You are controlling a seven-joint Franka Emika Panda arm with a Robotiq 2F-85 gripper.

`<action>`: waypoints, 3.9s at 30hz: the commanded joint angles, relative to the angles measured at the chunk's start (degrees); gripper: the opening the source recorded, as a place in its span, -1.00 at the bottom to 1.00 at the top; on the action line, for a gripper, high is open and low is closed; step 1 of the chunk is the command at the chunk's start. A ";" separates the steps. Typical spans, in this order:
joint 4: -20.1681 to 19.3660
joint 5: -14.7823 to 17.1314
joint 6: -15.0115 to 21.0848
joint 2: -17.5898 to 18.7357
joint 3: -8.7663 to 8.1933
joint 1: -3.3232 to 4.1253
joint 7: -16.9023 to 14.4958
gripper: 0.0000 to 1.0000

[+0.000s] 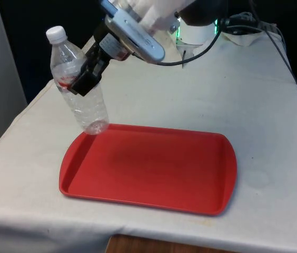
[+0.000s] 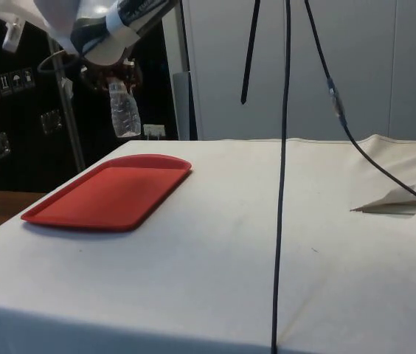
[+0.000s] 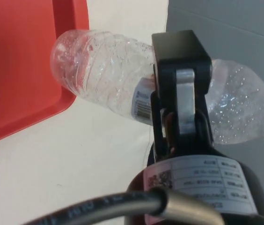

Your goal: Place the bottle upright on the tray.

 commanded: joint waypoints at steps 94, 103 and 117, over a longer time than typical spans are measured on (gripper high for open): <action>4.70 -16.90 -7.62 9.91 9.11 2.12 26.36 -0.35; 4.64 -17.13 -7.79 10.14 9.28 2.12 26.41 -0.35; 4.58 -17.30 -7.85 10.20 9.34 2.06 26.64 -0.35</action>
